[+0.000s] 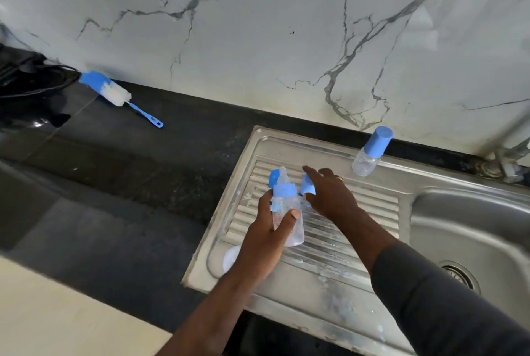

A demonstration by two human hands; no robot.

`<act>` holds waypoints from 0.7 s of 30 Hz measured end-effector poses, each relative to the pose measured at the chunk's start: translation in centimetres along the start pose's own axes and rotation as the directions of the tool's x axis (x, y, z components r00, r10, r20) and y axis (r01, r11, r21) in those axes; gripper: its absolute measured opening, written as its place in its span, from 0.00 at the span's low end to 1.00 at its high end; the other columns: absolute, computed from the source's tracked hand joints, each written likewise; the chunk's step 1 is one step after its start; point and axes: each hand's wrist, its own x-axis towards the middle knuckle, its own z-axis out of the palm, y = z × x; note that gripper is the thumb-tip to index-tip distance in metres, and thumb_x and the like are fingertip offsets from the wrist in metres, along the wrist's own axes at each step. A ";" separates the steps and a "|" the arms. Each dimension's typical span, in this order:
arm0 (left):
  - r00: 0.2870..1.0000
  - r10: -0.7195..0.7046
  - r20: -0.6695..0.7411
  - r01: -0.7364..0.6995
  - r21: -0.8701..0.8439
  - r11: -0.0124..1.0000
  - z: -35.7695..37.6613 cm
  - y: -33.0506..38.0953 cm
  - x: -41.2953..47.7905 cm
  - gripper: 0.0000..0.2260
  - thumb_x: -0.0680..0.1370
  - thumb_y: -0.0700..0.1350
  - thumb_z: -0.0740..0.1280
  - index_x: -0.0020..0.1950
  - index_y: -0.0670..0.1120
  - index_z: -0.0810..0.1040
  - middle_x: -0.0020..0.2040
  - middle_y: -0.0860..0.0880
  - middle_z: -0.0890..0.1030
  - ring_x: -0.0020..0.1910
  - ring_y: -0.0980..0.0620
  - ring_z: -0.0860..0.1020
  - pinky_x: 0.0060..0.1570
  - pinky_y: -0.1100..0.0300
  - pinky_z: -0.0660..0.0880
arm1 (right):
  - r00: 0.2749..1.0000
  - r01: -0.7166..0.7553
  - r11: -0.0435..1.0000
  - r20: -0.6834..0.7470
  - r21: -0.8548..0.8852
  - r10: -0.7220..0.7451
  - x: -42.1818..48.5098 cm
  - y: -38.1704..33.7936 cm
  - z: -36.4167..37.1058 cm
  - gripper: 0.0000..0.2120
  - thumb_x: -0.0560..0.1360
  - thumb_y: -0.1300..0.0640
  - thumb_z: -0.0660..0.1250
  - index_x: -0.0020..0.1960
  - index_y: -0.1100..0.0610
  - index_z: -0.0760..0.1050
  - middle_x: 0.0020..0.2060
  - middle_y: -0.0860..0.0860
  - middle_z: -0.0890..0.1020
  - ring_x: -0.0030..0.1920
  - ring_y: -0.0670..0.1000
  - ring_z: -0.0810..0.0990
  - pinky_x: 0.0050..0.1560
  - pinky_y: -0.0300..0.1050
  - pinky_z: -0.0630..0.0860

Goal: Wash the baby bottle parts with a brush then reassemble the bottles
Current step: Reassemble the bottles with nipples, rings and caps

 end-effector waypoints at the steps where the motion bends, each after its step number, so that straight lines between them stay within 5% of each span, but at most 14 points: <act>1: 1.000 0.001 0.009 -0.001 -0.004 1.000 -0.2 0.1 -0.1 0.29 0.76 0.61 0.64 0.76 0.61 0.61 0.59 0.62 0.80 0.57 0.64 0.79 0.60 0.58 0.76 | 1.000 0.012 1.000 -0.012 0.014 -0.012 0.0 0.0 0.1 0.23 0.74 0.56 0.67 0.68 0.46 0.70 0.59 0.55 0.77 0.59 0.62 0.77 0.55 0.54 0.77; 3: 1.000 -0.024 0.020 0.024 0.001 1.000 -0.6 0.3 -0.2 0.24 0.77 0.58 0.62 0.73 0.65 0.63 0.56 0.67 0.79 0.56 0.66 0.78 0.59 0.61 0.75 | 0.997 0.013 0.999 -0.074 0.052 -0.010 -0.2 0.0 -0.1 0.14 0.72 0.59 0.66 0.56 0.51 0.74 0.48 0.53 0.80 0.51 0.60 0.80 0.47 0.51 0.77; 7: 0.995 -0.094 -0.015 0.092 -0.103 0.990 -0.8 0.9 0.2 0.20 0.73 0.56 0.61 0.64 0.66 0.70 0.50 0.62 0.81 0.53 0.58 0.80 0.58 0.55 0.78 | 0.975 -0.019 0.956 -0.206 0.294 0.083 -1.9 0.0 -1.9 0.21 0.74 0.56 0.71 0.65 0.54 0.69 0.49 0.54 0.82 0.47 0.57 0.81 0.44 0.46 0.73; 10: 0.997 -0.069 -0.025 0.066 -0.094 0.993 -0.7 1.3 0.2 0.16 0.77 0.56 0.65 0.64 0.62 0.73 0.49 0.54 0.82 0.51 0.52 0.81 0.57 0.50 0.79 | 0.949 0.007 0.749 -0.240 0.662 0.203 -4.1 -0.6 -4.7 0.16 0.74 0.51 0.75 0.58 0.51 0.72 0.46 0.51 0.83 0.42 0.51 0.82 0.40 0.46 0.79; 13: 1.000 -0.020 -0.013 0.019 -0.050 0.999 -0.4 2.2 0.4 0.21 0.75 0.66 0.68 0.65 0.61 0.74 0.49 0.56 0.83 0.51 0.54 0.83 0.57 0.50 0.80 | 0.957 0.087 0.415 -0.191 0.906 0.218 -6.5 -0.9 -7.8 0.12 0.78 0.56 0.72 0.59 0.52 0.76 0.49 0.60 0.85 0.46 0.55 0.85 0.46 0.51 0.84; 16: 0.999 0.041 0.023 -0.042 0.047 0.998 0.4 3.1 0.6 0.24 0.69 0.72 0.66 0.63 0.66 0.74 0.52 0.58 0.83 0.52 0.55 0.82 0.59 0.46 0.79 | 0.957 0.183 0.275 -0.235 0.944 0.169 -8.8 -0.9 -10.6 0.12 0.79 0.62 0.69 0.62 0.54 0.77 0.51 0.62 0.82 0.51 0.55 0.84 0.48 0.48 0.83; 21: 0.991 0.113 0.076 -0.124 0.163 0.979 1.8 4.7 -0.5 0.18 0.74 0.71 0.60 0.60 0.67 0.74 0.48 0.60 0.82 0.48 0.61 0.80 0.49 0.60 0.74 | 0.956 0.243 0.266 -0.276 0.933 0.096 -11.5 -0.8 -12.2 0.15 0.80 0.65 0.66 0.65 0.54 0.77 0.55 0.60 0.79 0.55 0.57 0.83 0.52 0.47 0.82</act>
